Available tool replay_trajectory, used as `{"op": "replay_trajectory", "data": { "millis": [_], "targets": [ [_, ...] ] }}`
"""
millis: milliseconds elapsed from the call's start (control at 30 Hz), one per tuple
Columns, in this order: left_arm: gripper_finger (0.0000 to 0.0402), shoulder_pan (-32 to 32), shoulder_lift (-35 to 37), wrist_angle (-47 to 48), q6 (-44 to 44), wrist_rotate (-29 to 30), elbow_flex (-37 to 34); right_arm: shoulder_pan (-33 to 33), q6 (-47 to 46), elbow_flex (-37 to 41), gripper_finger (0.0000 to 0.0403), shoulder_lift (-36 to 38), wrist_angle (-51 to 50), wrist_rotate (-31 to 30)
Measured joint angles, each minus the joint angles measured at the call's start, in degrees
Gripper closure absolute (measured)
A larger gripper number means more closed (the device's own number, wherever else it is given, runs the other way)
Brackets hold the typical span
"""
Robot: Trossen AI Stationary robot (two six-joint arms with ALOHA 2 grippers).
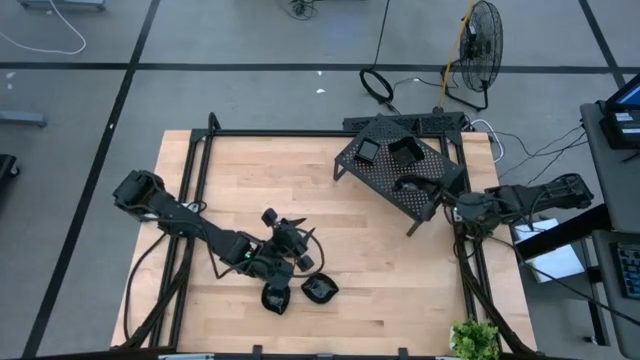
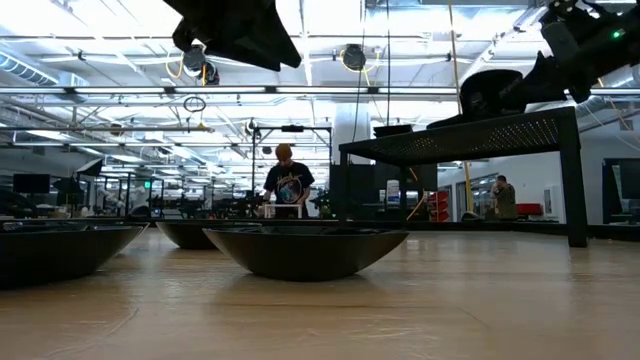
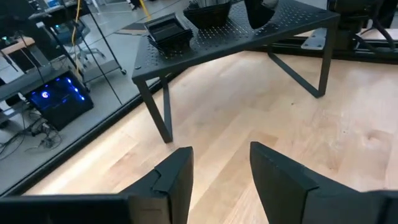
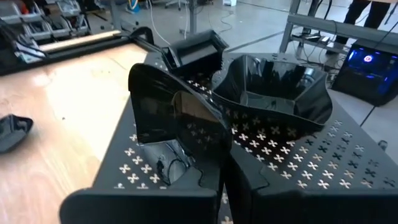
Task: Pick & Place Mini shaped plates
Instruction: Put the black leaf shaped plate on the shelf, then stack the black leaf shaped plate on the black leaf shaped plate on the shelf
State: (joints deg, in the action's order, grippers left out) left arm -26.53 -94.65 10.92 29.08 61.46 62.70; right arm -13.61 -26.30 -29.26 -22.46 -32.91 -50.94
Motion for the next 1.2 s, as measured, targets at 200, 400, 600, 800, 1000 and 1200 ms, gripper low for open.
{"op": "replay_trajectory", "data": {
  "millis": [200,400,600,800,1000,1200],
  "targets": [
    [0.0235,0.2,0.0,0.44,-0.01,-0.05,0.0,0.0,0.54,0.0,0.0374,0.02,-1.7,1.19],
    [0.023,0.2,0.0,1.56,1.08,-0.07,0.0,0.0,2.54,0.0,0.0314,0.06,-1.64,3.28],
    [0.0229,0.2,0.0,2.41,1.52,-0.5,0.0,-0.01,5.72,0.0,0.0262,1.78,-0.73,3.07],
    [0.0229,0.2,0.0,4.02,3.2,-1.56,0.0,-0.02,13.22,0.0,0.0242,5.3,7.01,3.0],
    [0.0229,0.2,0.0,4.06,3.19,-2.08,0.0,0.0,22.7,0.0,0.0243,7.37,17.52,2.99],
    [0.0229,0.2,0.0,8.79,6.65,-4.96,0.0,0.0,25.57,0.44,0.0244,5.61,22.86,15.56]
  ]
}}
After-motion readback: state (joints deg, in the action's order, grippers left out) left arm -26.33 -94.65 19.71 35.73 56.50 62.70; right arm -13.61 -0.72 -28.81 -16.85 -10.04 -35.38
